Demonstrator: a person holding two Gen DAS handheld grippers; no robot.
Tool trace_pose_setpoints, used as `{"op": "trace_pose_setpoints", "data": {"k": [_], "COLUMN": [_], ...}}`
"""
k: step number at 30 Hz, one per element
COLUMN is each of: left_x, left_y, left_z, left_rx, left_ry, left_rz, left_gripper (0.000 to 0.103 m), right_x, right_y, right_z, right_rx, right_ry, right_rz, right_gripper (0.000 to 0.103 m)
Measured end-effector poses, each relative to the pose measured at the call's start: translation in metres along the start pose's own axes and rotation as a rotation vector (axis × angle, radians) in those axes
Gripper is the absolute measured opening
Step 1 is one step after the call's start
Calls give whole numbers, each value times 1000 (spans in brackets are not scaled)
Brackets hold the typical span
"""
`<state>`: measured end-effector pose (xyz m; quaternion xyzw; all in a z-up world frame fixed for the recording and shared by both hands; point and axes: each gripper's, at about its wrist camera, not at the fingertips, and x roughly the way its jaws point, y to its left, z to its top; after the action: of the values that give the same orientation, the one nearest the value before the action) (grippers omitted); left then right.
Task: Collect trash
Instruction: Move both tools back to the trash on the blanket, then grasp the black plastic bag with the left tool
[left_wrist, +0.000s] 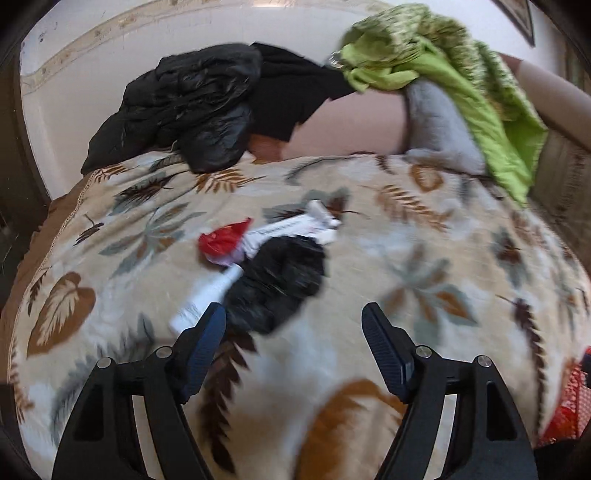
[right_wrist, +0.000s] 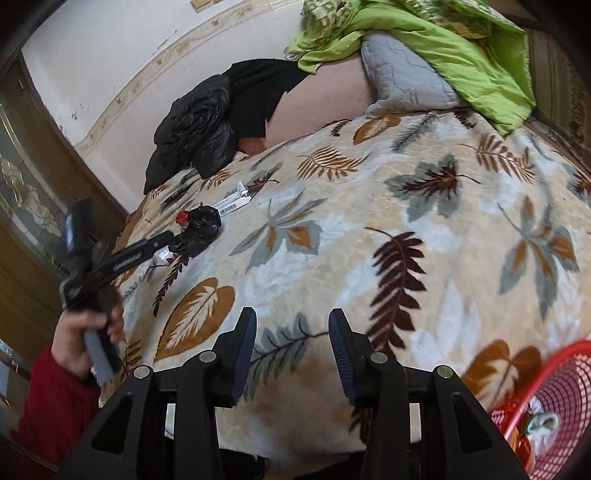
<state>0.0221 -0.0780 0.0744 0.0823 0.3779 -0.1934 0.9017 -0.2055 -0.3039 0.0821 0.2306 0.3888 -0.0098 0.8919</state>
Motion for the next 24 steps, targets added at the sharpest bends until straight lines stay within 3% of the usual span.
{"op": "trace_pose_setpoints", "data": {"k": [2, 5, 10, 11, 12, 14, 16, 21, 24], "left_x": [23, 56, 86, 90, 91, 86, 76, 17, -24], "left_y": [4, 3, -7, -8, -7, -3, 3, 23, 44], "left_z": [7, 12, 16, 16, 16, 18, 18, 9, -7], "left_rx": [18, 58, 101, 93, 83, 52, -5, -135, -228], "left_ry": [38, 87, 80, 82, 72, 40, 27, -42, -83], "left_rz": [-6, 47, 118, 120, 134, 131, 98, 35, 90], "left_gripper": [76, 76, 76, 73, 63, 45, 34, 32, 32], "right_x": [5, 12, 22, 25, 26, 28, 30, 38, 57], "right_y": [-3, -9, -18, -20, -20, -19, -13, 17, 47], "right_z": [5, 11, 15, 16, 17, 18, 22, 36, 47], "right_rx": [6, 16, 37, 43, 47, 47, 39, -14, -66], "right_ry": [4, 11, 32, 37, 41, 44, 46, 36, 64], "right_rz": [1, -8, -20, -20, -19, -15, -10, 35, 96], "right_gripper": [44, 44, 44, 44, 44, 44, 44, 44, 44]}}
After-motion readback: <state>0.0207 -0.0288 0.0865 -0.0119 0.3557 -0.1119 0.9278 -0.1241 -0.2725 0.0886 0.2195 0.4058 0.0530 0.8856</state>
